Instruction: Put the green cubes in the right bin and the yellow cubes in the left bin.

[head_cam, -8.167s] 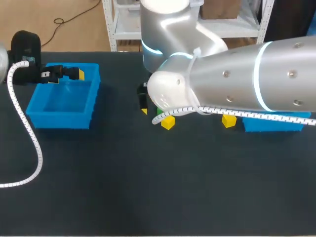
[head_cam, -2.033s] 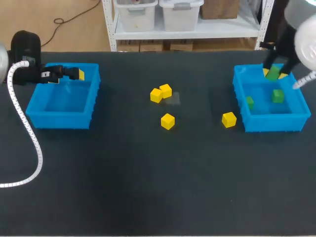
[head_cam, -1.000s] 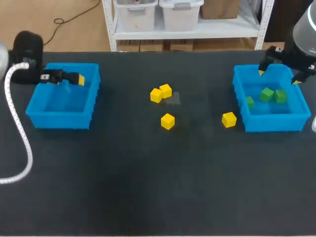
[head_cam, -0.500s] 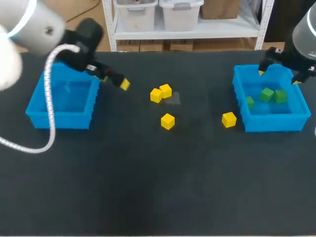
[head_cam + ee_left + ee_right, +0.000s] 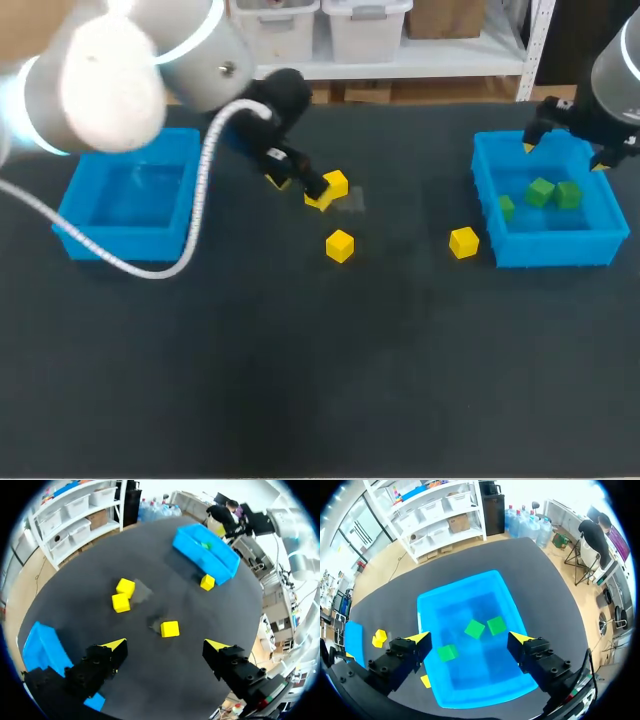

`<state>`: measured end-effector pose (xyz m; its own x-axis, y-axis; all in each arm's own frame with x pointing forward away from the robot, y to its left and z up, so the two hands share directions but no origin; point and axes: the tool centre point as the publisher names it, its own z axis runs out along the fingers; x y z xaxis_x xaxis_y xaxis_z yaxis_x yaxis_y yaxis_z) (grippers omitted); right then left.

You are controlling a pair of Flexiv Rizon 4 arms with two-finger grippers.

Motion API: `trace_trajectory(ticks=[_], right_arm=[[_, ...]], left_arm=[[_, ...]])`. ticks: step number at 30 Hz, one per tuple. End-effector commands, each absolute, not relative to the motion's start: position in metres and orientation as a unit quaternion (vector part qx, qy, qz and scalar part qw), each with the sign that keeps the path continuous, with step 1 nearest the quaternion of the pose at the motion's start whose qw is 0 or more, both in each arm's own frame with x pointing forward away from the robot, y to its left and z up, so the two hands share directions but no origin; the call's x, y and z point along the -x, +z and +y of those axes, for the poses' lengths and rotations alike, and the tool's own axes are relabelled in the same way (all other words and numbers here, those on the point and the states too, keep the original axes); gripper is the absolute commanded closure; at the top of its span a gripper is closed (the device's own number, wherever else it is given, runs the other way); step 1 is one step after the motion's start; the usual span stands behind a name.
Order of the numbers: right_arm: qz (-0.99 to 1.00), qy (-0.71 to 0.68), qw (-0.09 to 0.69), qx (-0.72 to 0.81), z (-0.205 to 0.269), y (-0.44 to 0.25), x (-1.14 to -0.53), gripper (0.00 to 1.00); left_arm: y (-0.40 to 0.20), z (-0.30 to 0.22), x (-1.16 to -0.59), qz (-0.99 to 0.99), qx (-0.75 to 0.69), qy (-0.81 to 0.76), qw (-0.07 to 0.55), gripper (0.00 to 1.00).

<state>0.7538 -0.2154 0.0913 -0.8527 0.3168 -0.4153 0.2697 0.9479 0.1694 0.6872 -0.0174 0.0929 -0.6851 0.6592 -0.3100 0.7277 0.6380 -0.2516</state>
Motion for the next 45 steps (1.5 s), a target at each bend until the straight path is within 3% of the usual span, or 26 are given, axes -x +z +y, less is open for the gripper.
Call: trace_trajectory(ticks=[1,13,28,41,43,44,45], right_arm=[[0.958,0.051,0.235,-0.154,-0.216,0.091,-0.750,0.00],[0.958,0.051,0.235,-0.154,-0.216,0.091,-0.750,0.00],[0.958,0.051,0.235,-0.154,-0.216,0.091,-0.750,0.00],[0.958,0.051,0.235,-0.154,-0.216,0.091,-0.750,0.00],[0.958,0.051,0.235,-0.154,-0.216,0.091,-0.750,0.00],[0.958,0.051,0.235,-0.154,-0.216,0.091,-0.750,0.00],[0.958,0.051,0.235,-0.154,-0.216,0.091,-0.750,0.00]], left_arm=[[0.088,-0.033,-0.684,0.905,-0.408,-0.122,0.002,0.00],[0.064,-0.049,-0.660,0.897,-0.435,-0.062,-0.035,0.00],[0.023,-0.059,-0.679,0.920,-0.389,-0.046,-0.015,0.00],[0.002,-0.063,-0.685,0.921,-0.386,-0.031,-0.035,0.00],[-0.001,-0.062,-0.685,0.922,-0.384,-0.028,-0.038,0.11],[-0.003,-0.062,-0.685,0.922,-0.384,-0.024,-0.039,0.53],[-0.004,-0.062,-0.685,0.923,-0.382,-0.023,-0.039,0.70]])
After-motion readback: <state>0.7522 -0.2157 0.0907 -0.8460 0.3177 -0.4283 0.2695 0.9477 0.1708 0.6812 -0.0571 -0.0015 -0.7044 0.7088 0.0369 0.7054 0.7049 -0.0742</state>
